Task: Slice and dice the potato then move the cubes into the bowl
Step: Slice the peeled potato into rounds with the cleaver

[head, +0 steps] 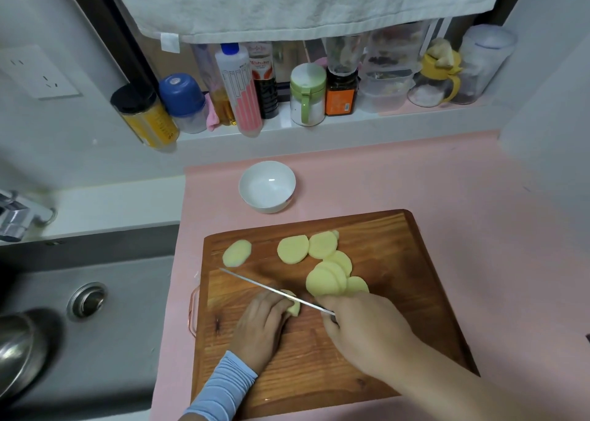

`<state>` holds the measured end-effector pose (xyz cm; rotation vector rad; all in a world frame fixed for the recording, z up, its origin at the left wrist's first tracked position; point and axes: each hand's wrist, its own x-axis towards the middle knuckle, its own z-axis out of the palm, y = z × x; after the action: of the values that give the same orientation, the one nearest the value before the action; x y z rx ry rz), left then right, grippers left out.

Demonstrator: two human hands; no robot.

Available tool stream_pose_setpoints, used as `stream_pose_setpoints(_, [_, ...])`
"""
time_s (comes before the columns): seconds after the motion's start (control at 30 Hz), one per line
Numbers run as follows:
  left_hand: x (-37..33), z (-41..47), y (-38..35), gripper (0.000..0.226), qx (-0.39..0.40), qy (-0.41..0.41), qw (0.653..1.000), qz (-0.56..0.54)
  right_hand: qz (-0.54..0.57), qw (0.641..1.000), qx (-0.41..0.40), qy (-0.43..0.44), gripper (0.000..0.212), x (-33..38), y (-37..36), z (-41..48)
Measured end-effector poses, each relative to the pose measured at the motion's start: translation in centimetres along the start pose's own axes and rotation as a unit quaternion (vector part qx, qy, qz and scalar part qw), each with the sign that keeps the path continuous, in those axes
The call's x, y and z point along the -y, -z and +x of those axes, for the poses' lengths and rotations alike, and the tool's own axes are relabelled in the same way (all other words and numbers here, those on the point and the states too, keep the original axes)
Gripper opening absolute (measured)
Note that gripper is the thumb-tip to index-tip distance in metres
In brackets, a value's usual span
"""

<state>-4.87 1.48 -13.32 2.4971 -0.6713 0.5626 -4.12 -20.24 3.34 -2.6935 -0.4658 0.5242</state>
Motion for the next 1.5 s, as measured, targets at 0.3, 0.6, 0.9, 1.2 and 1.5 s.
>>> stream_pose_setpoints(0.3, [0.3, 0.0, 0.0, 0.022, -0.005, -0.005, 1.000, -0.014, -0.016, 0.999, 0.030, -0.009, 0.024, -0.9, 1.4, 0.0])
stream_pose_setpoints(0.6, [0.1, 0.0, 0.2, 0.022, -0.006, 0.015, 1.000, -0.012, -0.004, 0.995, 0.092, -0.047, 0.026, -0.7, 2.1, 1.7])
stream_pose_setpoints(0.9, [0.3, -0.3, 0.0, 0.020, 0.006, 0.034, 0.999, -0.028, -0.035, 0.987, 0.146, -0.059, 0.028, -0.5, 2.5, 3.5])
stream_pose_setpoints(1.2, [0.4, -0.3, 0.0, 0.019, 0.005, 0.048, 0.998, -0.040, -0.023, 0.978, 0.191, -0.079, 0.032, -0.8, 2.9, 4.3])
stream_pose_setpoints(1.5, [0.4, -0.1, -0.2, 0.022, -0.004, 0.044, 0.998, -0.042, 0.024, 0.986, 0.147, -0.072, 0.031, -2.5, -2.2, 4.8])
